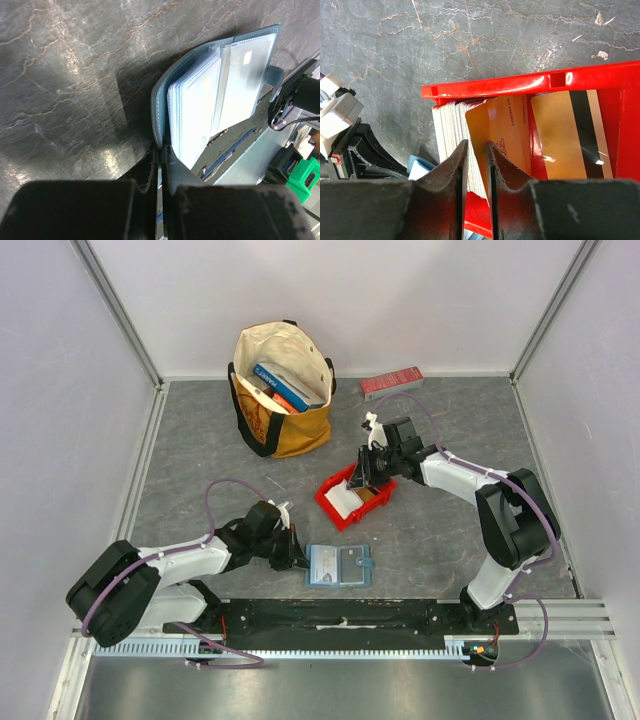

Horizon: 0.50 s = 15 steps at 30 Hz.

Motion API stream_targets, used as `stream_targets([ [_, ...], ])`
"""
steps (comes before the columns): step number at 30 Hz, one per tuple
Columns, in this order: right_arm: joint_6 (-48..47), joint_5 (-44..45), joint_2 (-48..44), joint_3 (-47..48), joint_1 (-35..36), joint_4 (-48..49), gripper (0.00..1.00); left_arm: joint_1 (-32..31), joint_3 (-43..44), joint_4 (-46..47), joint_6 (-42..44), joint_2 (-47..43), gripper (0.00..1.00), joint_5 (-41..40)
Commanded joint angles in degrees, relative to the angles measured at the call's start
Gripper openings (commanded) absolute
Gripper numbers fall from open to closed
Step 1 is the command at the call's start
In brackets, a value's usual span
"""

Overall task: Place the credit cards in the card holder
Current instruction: Pick up the credit card from the storage box.

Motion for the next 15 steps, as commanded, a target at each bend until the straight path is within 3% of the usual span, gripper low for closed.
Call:
stream_targets([
  [1,0.71,-1.29,-1.16,-0.70,-0.53,0.13,0.26,-0.12,1.76,1.72,2.32,0.49,0.02,1.47],
  [9,0.80,0.11,-0.63,-0.61,-0.71,0.04,0.06,-0.12,1.50,1.81,2.41,0.75,0.02,1.47],
  [15,0.36,7.31,-1.42,-0.26,-0.80,-0.48,0.03,-0.21,1.50,1.81,2.41,0.67,0.02,1.39],
])
